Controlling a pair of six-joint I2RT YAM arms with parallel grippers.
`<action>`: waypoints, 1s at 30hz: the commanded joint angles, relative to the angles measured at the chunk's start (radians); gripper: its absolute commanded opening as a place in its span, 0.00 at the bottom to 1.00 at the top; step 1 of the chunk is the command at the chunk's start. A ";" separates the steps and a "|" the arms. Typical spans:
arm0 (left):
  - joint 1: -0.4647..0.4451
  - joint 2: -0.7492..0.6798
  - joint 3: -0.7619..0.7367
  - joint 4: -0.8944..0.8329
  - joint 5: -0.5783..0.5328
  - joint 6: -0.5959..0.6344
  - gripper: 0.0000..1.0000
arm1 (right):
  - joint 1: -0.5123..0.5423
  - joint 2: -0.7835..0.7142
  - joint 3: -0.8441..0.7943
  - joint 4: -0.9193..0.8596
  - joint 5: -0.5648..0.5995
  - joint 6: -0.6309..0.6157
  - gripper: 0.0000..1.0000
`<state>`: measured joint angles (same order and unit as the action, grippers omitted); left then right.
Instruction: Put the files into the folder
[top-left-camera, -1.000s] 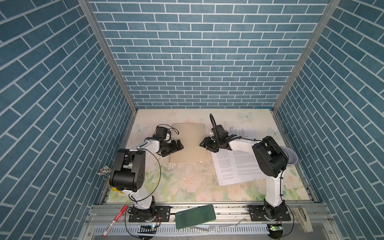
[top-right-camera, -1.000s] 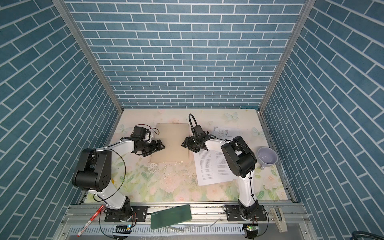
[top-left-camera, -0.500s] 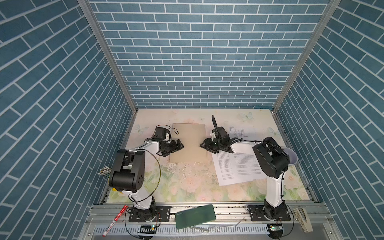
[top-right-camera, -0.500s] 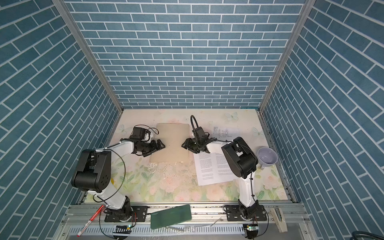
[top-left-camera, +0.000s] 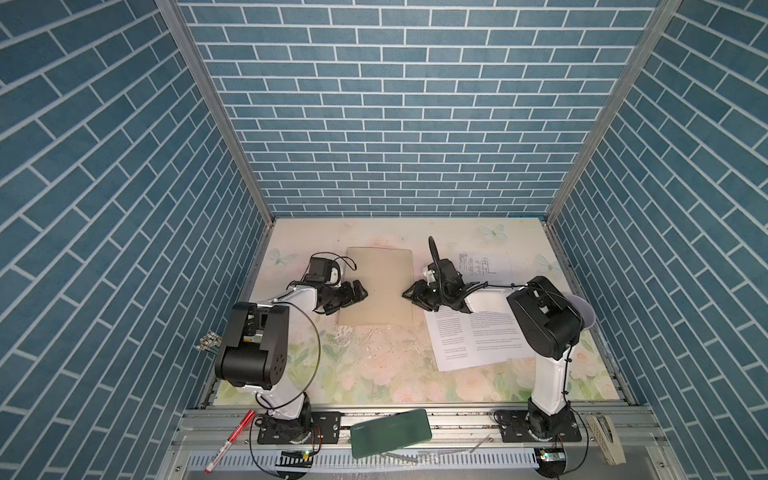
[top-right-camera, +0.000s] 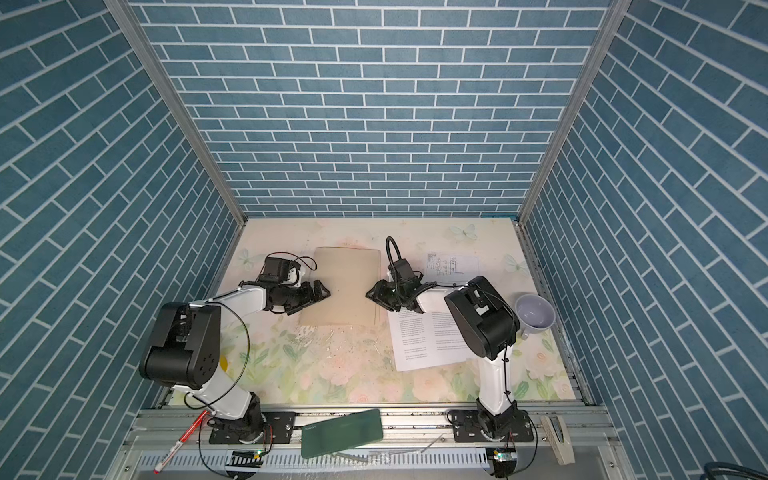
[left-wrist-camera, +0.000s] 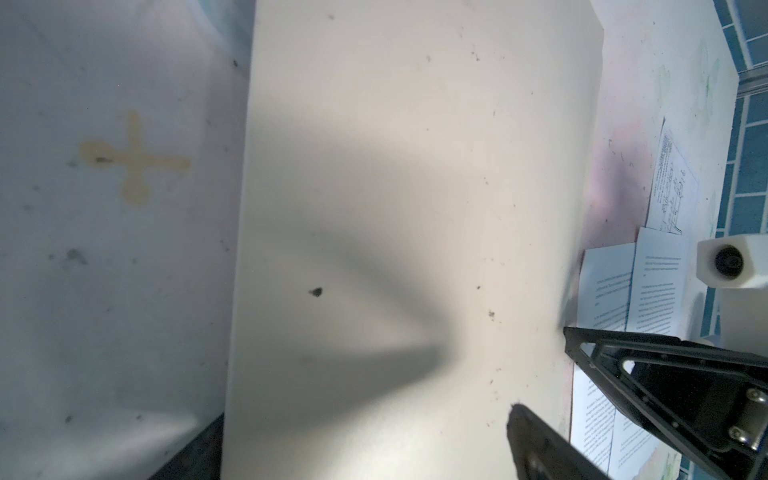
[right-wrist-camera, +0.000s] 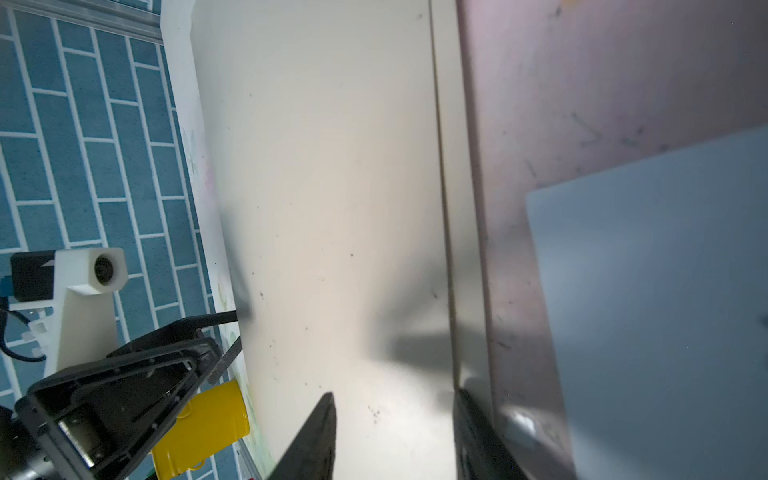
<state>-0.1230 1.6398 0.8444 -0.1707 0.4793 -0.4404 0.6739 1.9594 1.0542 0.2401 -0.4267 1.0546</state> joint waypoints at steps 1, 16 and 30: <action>-0.006 -0.019 -0.021 -0.008 0.032 0.003 1.00 | 0.009 -0.063 -0.031 0.083 -0.045 0.063 0.45; -0.005 -0.062 -0.056 -0.001 0.019 0.028 1.00 | 0.005 -0.080 -0.059 0.236 -0.041 0.178 0.42; -0.006 -0.090 -0.083 0.046 0.028 0.025 1.00 | 0.002 -0.081 -0.062 0.368 -0.048 0.269 0.34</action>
<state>-0.1246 1.5776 0.7746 -0.1501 0.4778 -0.4297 0.6636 1.9076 1.0142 0.5327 -0.4412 1.2663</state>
